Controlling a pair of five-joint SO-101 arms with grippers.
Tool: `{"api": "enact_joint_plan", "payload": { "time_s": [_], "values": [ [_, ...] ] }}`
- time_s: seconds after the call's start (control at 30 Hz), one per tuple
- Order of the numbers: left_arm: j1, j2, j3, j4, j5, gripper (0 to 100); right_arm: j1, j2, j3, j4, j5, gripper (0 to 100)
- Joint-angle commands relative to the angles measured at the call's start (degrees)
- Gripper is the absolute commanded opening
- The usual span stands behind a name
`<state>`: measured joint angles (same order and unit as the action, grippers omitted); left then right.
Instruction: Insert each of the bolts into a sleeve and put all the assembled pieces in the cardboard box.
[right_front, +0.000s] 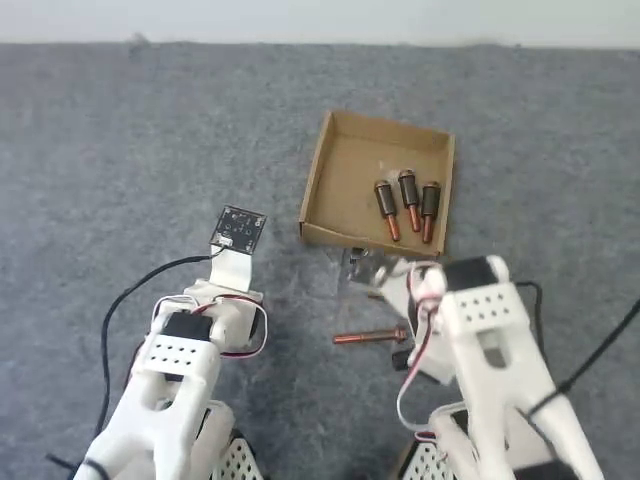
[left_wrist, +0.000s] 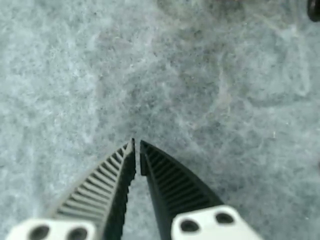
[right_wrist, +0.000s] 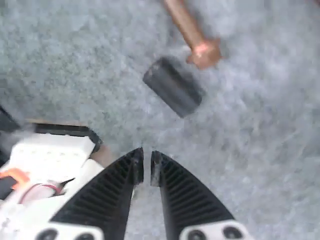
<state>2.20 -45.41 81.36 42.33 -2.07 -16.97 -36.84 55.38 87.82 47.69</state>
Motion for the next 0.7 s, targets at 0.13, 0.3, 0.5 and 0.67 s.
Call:
{"api": "enact_joint_plan", "payload": {
  "time_s": [0.13, 0.3, 0.5, 0.67],
  "values": [
    [-0.4, -1.2, -0.4, -1.3, -0.4, 1, -4.3, -12.6, 9.1, -5.5, 6.2, 4.0],
    [-0.4, -1.2, -0.4, -1.3, -0.4, 1, -7.0, -17.0, 14.9, -11.2, 6.0, 15.4],
    [-0.4, -1.2, -0.4, -1.3, -0.4, 1, -8.2, -17.5, 18.9, -17.5, 7.5, 15.5],
    [-0.4, -1.2, -0.4, -1.3, -0.4, 1, -12.1, -18.0, 19.6, -17.8, 10.2, 15.5]
  ]
}}
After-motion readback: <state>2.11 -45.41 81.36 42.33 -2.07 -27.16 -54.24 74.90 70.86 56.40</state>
